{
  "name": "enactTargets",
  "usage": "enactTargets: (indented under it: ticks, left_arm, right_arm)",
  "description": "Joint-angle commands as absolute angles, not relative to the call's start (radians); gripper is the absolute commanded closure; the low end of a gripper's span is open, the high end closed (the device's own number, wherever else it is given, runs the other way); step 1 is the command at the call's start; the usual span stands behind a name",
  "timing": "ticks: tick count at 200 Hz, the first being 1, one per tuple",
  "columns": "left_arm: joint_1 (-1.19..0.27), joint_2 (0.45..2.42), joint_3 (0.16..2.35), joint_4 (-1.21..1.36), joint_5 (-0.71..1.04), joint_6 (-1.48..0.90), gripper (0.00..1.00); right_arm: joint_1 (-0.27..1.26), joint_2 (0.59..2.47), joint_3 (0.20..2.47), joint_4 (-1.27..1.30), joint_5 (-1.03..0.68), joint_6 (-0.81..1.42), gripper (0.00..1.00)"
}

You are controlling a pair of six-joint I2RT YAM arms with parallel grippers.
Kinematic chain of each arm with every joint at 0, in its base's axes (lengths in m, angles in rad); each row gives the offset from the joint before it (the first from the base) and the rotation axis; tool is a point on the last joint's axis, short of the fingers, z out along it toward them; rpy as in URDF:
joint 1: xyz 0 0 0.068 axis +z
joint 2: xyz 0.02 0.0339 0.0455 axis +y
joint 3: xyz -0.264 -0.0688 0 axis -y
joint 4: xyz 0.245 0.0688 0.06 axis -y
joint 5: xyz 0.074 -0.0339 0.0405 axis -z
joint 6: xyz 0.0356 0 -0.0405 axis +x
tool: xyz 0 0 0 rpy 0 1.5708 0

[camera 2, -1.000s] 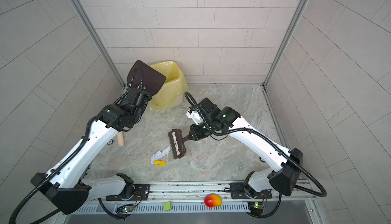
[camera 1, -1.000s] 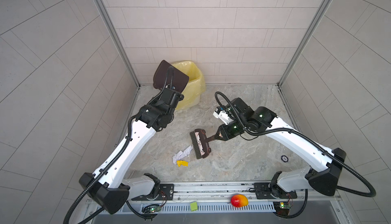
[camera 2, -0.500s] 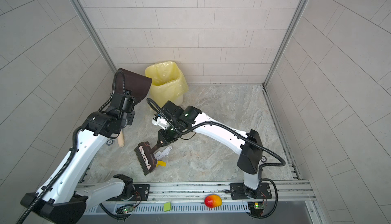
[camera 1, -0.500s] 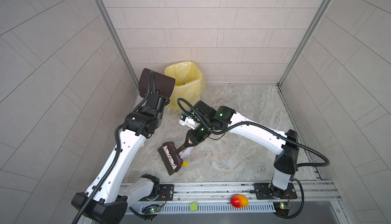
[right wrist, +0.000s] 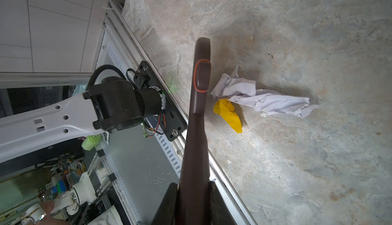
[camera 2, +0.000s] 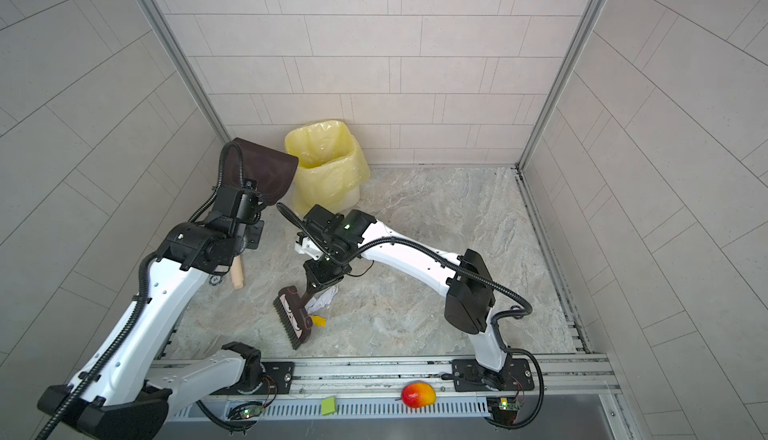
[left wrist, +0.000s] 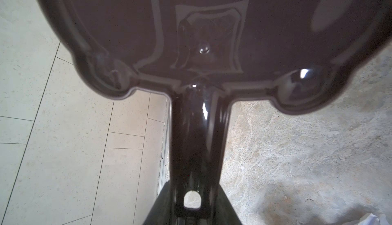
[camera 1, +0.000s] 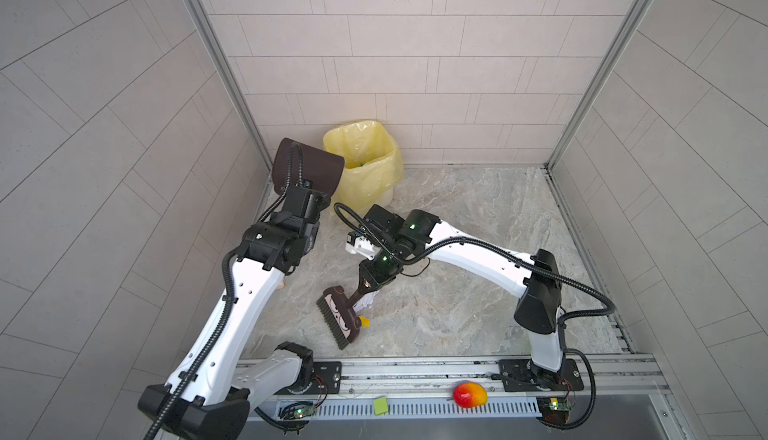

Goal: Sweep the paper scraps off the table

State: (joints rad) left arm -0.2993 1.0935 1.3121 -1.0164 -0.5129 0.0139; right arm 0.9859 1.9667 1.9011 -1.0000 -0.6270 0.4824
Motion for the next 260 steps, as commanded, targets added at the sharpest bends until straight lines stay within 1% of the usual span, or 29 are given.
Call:
enactTargets:
  ticks: [1, 55, 117, 141, 188, 216, 260]
  left_arm:
    - [-0.293, 1.087, 1.305, -1.019, -0.499, -0.019, 1.0]
    - [-0.293, 1.094, 1.3, -1.013, -0.442, -0.022, 1.0]
    - [-0.295, 1.098, 1.279, -1.002, -0.36, -0.043, 1.0]
    - [-0.296, 1.099, 1.268, -1.0, -0.292, -0.044, 1.0]
    - [-0.312, 1.095, 1.242, -1.003, -0.21, -0.069, 1.0]
    - [-0.335, 1.094, 1.223, -1.016, -0.179, -0.079, 1.0]
    - [-0.468, 1.117, 1.168, -1.035, -0.16, -0.133, 1.0]
  right_arm:
    - [0.951, 1.901, 1.854, -1.029, -0.588, 0.467, 1.0]
    - [0.821, 1.756, 1.683, -1.068, -0.543, 0.432, 1.0]
    - [0.591, 1.569, 1.498, -1.206, -0.489, 0.331, 1.0]
    - [0.499, 1.515, 1.465, -1.278, -0.459, 0.281, 1.0]
    - [0.383, 1.455, 1.466, -1.388, -0.407, 0.21, 1.0]
    - [0.371, 1.437, 1.507, -1.418, -0.412, 0.204, 1.0]
    - [0.371, 1.421, 1.646, -1.497, -0.403, 0.192, 1.0]
